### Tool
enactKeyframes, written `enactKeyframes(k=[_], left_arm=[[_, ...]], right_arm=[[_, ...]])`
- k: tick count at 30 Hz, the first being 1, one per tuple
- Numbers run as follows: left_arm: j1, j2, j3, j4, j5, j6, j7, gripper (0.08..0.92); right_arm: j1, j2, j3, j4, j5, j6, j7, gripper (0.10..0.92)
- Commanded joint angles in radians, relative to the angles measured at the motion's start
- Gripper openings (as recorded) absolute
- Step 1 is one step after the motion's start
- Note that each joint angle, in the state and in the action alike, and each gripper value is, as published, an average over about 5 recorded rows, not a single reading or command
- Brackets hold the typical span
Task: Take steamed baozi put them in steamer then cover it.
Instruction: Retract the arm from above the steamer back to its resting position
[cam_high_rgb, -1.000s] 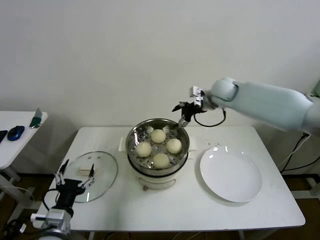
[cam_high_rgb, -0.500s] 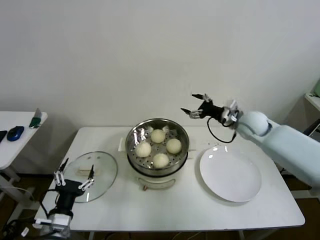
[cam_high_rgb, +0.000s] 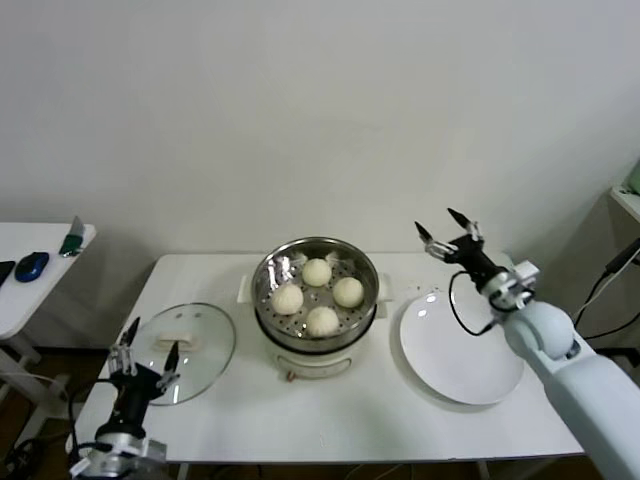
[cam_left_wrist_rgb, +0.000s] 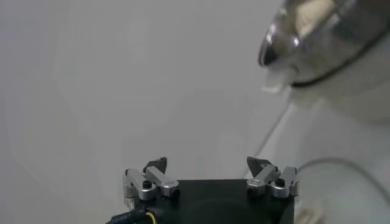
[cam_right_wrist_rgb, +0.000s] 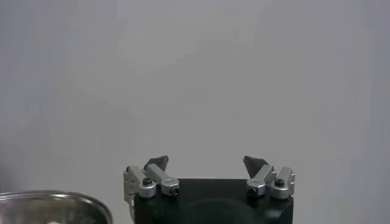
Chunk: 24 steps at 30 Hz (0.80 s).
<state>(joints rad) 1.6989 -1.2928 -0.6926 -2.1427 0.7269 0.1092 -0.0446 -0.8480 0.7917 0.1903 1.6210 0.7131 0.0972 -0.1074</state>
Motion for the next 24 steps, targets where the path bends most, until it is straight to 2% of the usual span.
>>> enactKeyframes(k=[1,13,24], left_arm=[[-0.024,0.007,0.032,0.090,0.656,0.066,-0.002,0.823],[-0.156,-0.029,0.079,0.363,0.771,-0.029,-0.105,0.823],[-0.297,-0.029,0.071,0.563,0.784,-0.081,-0.143,0.823]], right_arm=[[-0.484,0.189,0.457,0.092,-0.119,0.018,0.008,0.823],[-0.598,0.295,0.523,0.108,-0.195,-0.006,-0.063,0.823],[-0.605,0.333,0.496,0.093,-0.260,-0.012,-0.095,0.823]])
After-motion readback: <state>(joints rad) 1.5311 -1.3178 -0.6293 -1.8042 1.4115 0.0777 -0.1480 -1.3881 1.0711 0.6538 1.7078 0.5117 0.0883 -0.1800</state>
